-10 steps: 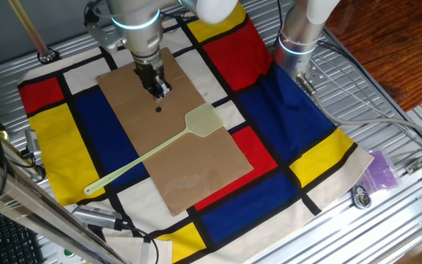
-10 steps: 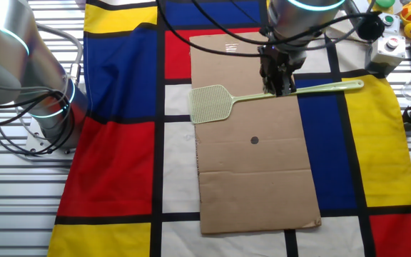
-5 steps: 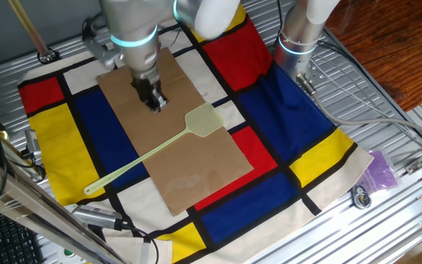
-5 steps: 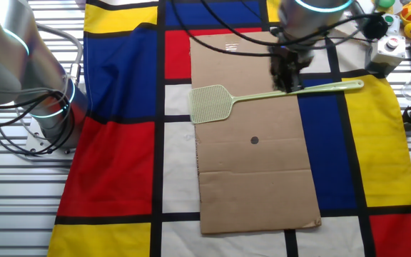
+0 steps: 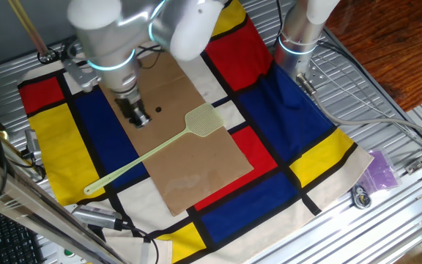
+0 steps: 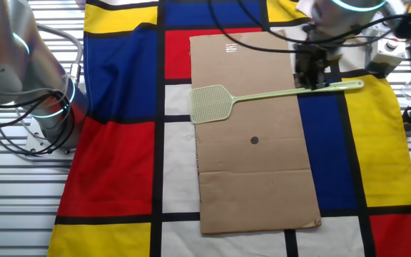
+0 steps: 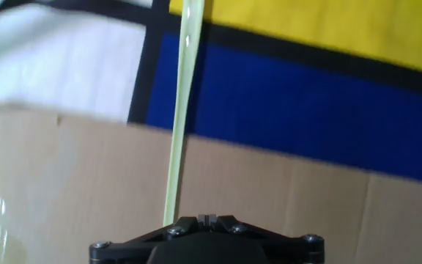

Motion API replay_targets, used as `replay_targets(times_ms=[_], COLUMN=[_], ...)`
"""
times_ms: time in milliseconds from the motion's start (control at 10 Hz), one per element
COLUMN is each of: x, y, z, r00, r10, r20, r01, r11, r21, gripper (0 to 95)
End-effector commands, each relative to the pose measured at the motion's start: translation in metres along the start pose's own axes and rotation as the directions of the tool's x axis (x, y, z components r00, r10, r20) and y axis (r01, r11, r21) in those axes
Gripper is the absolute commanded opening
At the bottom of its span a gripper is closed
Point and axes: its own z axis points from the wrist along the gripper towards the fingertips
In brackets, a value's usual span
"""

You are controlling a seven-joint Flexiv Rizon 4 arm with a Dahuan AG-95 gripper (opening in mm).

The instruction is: Swat with a flyswatter

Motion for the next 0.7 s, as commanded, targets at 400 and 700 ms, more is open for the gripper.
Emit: replay_targets(times_ms=[400, 700], x=[-0.0288, -0.0281], y=[-0.011, -0.0112], z=[0.0021, 0.002], r00=[1.0, 0.999], r10=[-0.018, -0.037], r20=[-0.02, -0.016], r01=[0.018, 0.036], r11=[1.0, 0.999], r21=[-0.009, -0.012], gripper=[0.0, 0.0])
